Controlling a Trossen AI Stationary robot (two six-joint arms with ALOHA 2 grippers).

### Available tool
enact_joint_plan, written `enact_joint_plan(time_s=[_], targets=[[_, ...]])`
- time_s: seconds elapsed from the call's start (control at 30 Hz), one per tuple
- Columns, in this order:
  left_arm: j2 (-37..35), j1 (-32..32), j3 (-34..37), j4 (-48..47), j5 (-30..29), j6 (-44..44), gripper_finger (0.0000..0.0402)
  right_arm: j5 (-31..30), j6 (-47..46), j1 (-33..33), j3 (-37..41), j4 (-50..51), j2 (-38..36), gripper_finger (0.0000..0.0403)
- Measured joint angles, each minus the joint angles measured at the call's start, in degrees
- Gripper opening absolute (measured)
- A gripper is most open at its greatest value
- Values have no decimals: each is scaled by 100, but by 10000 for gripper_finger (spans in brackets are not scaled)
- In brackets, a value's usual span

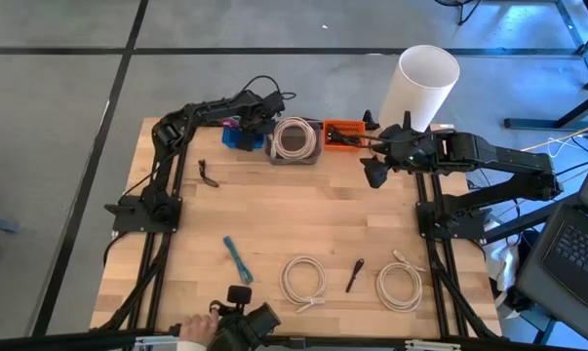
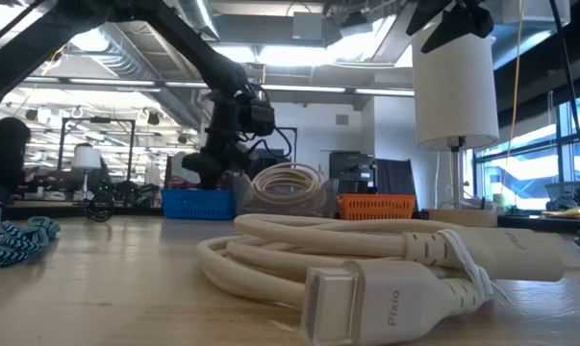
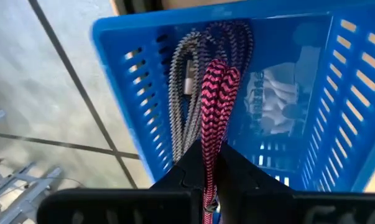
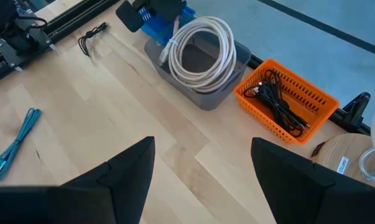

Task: Pick & Place USB Port
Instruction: Put the pink black charger cable into the blue bin

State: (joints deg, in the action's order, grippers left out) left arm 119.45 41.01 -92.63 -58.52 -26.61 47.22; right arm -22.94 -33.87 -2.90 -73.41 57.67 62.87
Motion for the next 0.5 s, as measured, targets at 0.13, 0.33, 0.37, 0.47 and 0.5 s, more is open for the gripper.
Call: enact_joint_plan(time_s=[0.13,0.33,0.37,0.47,0.5], targets=[[47,0,-3,30,-6,-88,18,0,-2,0,0,0,0,268],[60,-2,1,8,-73,-171,83,2,0,0,0,2,0,268],[60,-2,1,3,-74,-218,95,2,0,0,0,2,0,268],[60,-2,1,5,-102,-249,125,4,-2,0,0,2,0,268],[60,-2,1,7,-156,-258,134,4,-2,0,0,2,0,268]])
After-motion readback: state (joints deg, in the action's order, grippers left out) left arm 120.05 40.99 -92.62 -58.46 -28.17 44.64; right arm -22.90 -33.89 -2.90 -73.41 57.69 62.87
